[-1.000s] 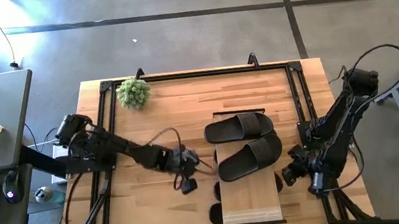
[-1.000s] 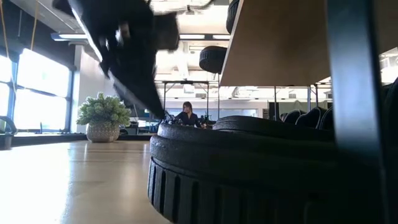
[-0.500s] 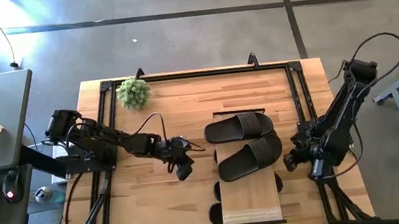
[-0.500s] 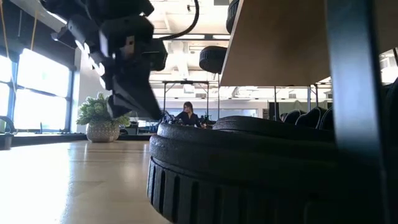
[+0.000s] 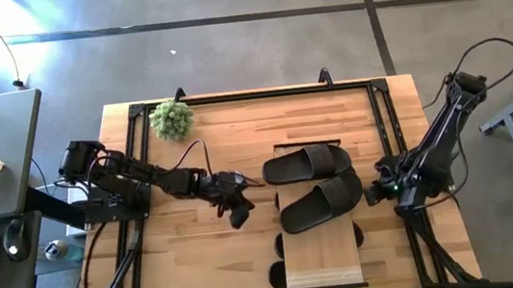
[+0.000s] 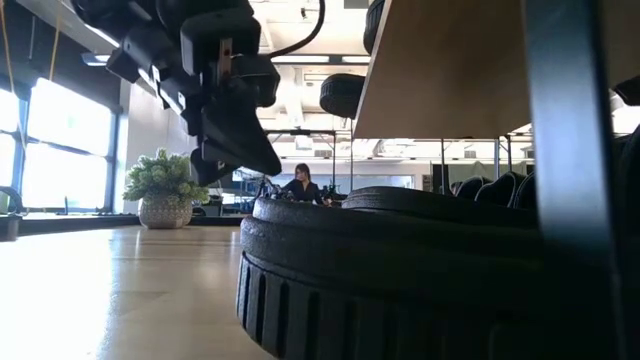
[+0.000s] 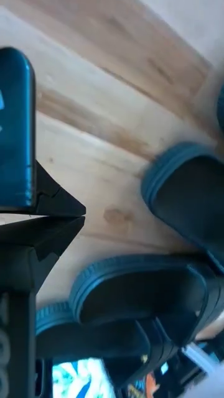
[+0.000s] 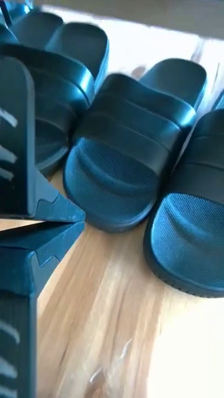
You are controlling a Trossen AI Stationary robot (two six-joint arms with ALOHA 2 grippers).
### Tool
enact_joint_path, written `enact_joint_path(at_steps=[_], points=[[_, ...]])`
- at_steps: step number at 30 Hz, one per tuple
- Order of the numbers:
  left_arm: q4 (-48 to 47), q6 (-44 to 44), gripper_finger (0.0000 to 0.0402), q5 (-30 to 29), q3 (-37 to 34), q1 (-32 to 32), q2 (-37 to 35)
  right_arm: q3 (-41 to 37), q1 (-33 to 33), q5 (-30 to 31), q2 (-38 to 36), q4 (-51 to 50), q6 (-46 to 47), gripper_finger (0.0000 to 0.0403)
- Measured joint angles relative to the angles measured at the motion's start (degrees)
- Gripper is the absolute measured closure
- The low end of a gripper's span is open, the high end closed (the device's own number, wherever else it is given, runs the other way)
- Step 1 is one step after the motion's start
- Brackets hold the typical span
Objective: Pick and place slides into the shelf
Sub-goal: Adjust the black slide on the shelf
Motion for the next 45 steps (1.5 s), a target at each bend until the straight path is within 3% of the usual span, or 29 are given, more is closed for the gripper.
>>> enact_joint_path(at_steps=[5,10,14,19,23,28,34,45], points=[[1.6,-0.1,0.0402,0.6,0.0,-0.1,0.0,0.0,-0.9,-0.3,-2.8,-0.1,1.3,0.0403],[6.4,-6.8,0.0402,4.1,0.0,-0.1,0.0,0.6,-2.2,-2.7,-3.9,1.4,-1.2,0.0403],[11.5,-9.9,0.0402,8.9,0.0,-1.2,-0.1,5.0,-1.4,-6.3,-4.2,-3.0,-6.4,0.0403],[11.1,-8.8,0.0402,9.3,0.8,-3.1,-3.0,13.0,0.1,-6.0,-4.0,-8.7,-15.1,0.0403],[11.6,-7.5,0.0402,7.4,2.9,-4.8,-4.5,15.9,0.1,-2.8,-3.7,-8.2,-22.0,0.0403],[9.2,-7.5,0.0402,5.0,6.9,-6.7,-4.7,14.9,-0.7,-4.8,-2.8,-7.2,-25.3,0.0403],[-1.5,-7.5,0.0402,-2.2,11.3,-9.0,-4.6,14.7,-0.8,-0.9,-1.7,-5.6,-25.8,0.0403],[-1.4,-4.3,0.0402,-10.1,17.3,-13.4,1.4,14.7,-0.8,2.8,-1.7,-6.2,-24.8,0.0403]])
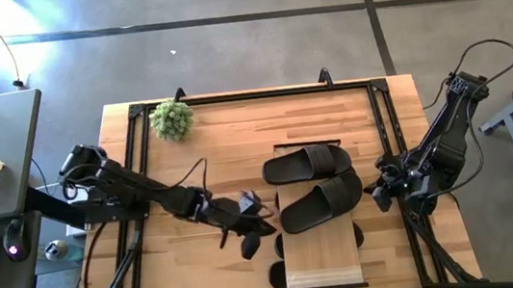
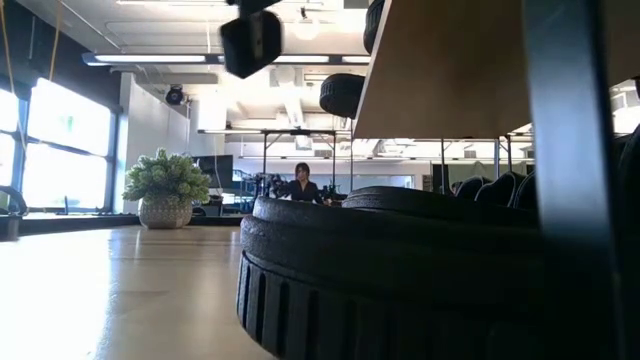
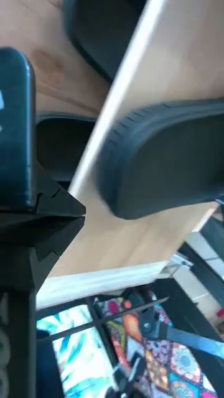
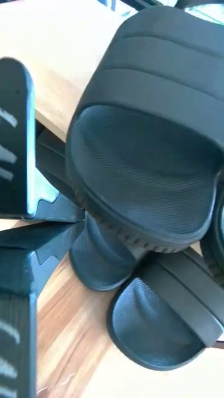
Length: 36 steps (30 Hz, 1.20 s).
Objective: Pick and place slides into the shelf
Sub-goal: Adjust the black slide on the shelf
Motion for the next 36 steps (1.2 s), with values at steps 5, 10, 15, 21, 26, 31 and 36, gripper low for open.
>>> enact_joint_path(at_steps=[5,10,15,21,26,31,36], points=[[-0.5,1.4,0.0402,-2.2,4.2,0.2,3.3,0.0,-1.4,-0.3,0.7,3.4,-3.1,0.0403],[-4.9,1.6,0.0401,-3.0,6.3,0.2,4.3,0.0,-3.0,-2.0,2.4,5.6,-6.0,0.0403],[-6.3,1.4,0.0401,-5.7,6.4,0.1,4.2,0.0,-3.3,-2.8,3.8,7.2,-7.2,0.0403],[-6.8,1.6,0.0401,-7.0,6.4,0.1,4.2,0.0,-3.2,-4.2,4.5,9.3,-7.5,0.0403],[-7.6,3.6,0.0402,-8.1,6.3,0.1,3.7,0.0,-3.1,-4.6,4.5,11.5,-9.1,0.0403],[-11.2,4.6,0.0402,-11.0,6.3,0.2,2.2,0.0,-3.2,-4.7,4.5,12.9,-10.1,0.0403],[-13.3,4.9,0.0401,-12.9,6.3,1.4,1.7,0.0,-3.2,-5.0,4.5,12.9,-10.1,0.0403]])
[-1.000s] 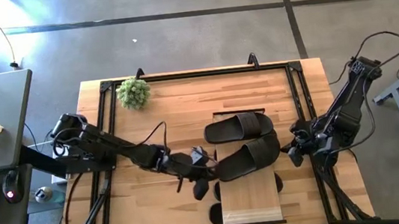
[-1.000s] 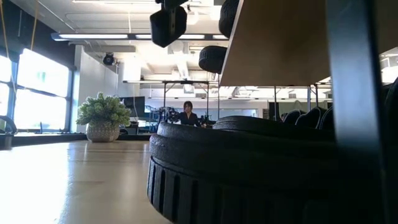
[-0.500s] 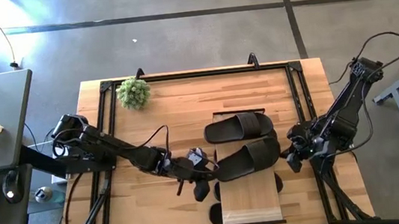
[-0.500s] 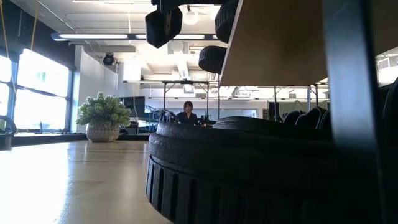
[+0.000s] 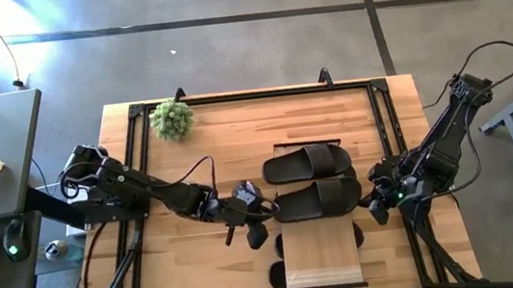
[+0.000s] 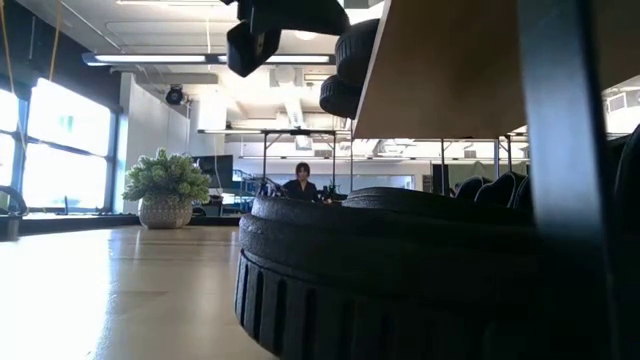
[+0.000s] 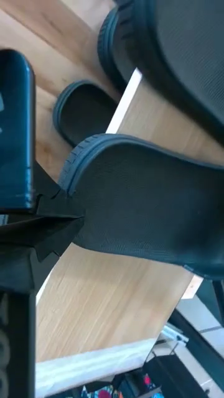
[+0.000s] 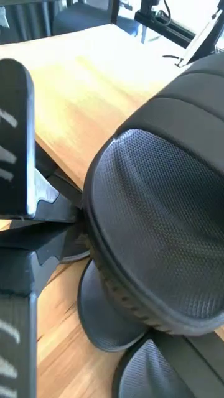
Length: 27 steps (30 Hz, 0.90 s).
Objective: Pick and place slides into the shelf
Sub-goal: Adjust the black slide on the shelf
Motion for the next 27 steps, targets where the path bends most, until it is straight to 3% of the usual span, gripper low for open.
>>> enact_joint_path(at_steps=[15,27], points=[[-0.5,1.4,0.0402,-2.6,0.0,2.3,0.0,0.0,-4.1,-3.7,0.0,-0.5,1.5,0.0403],[-6.2,1.2,0.0402,-4.7,-0.1,2.3,-4.6,0.0,-7.3,-7.0,0.0,0.0,-2.0,0.0403]])
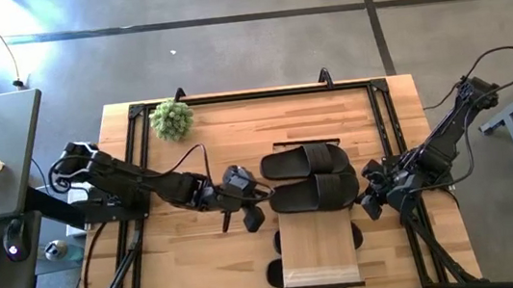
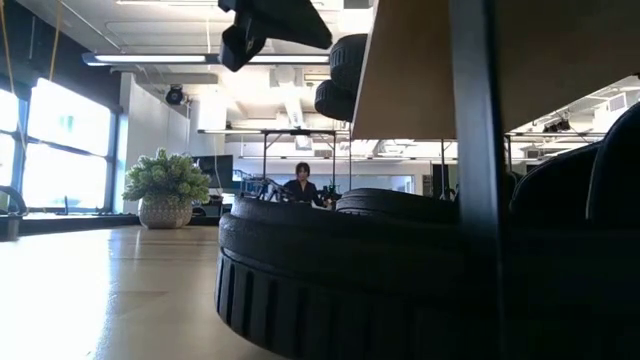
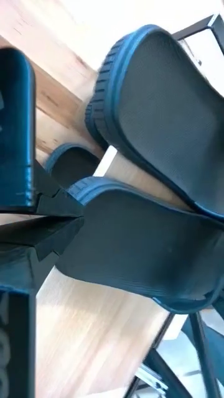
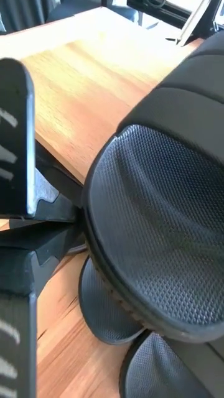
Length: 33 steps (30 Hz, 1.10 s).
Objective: Pick and place slides into the shelf
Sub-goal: Adjust the black slide on the shelf, then adjust the black slides under the shelf
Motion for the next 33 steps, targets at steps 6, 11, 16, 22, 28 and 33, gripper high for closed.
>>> enact_joint_path(at_steps=[6,11,16,22,28,33], points=[[-1.5,-0.2,0.0401,0.1,0.0,-0.1,-0.3,0.0,0.0,0.3,0.0,2.2,-1.5,0.0403],[-2.6,-0.2,0.0401,0.2,0.0,-0.1,-0.3,0.0,0.0,-0.1,0.0,2.3,-1.1,0.0403],[-7.4,-1.2,0.0401,0.4,0.1,-0.4,-1.6,0.1,0.6,-2.9,-0.1,-0.8,2.2,0.0403],[-15.5,-1.8,0.0401,0.5,0.0,-1.4,-5.0,5.2,2.0,-4.1,-0.2,-12.8,7.8,0.0403],[-20.3,-3.5,0.0402,1.9,0.1,-1.7,-6.8,9.2,1.8,-3.9,-0.7,-30.1,22.9,0.0403],[-21.2,-1.7,0.0402,7.5,-1.2,1.2,-7.1,5.3,-1.4,-8.0,-5.0,-34.3,30.1,0.0403]])
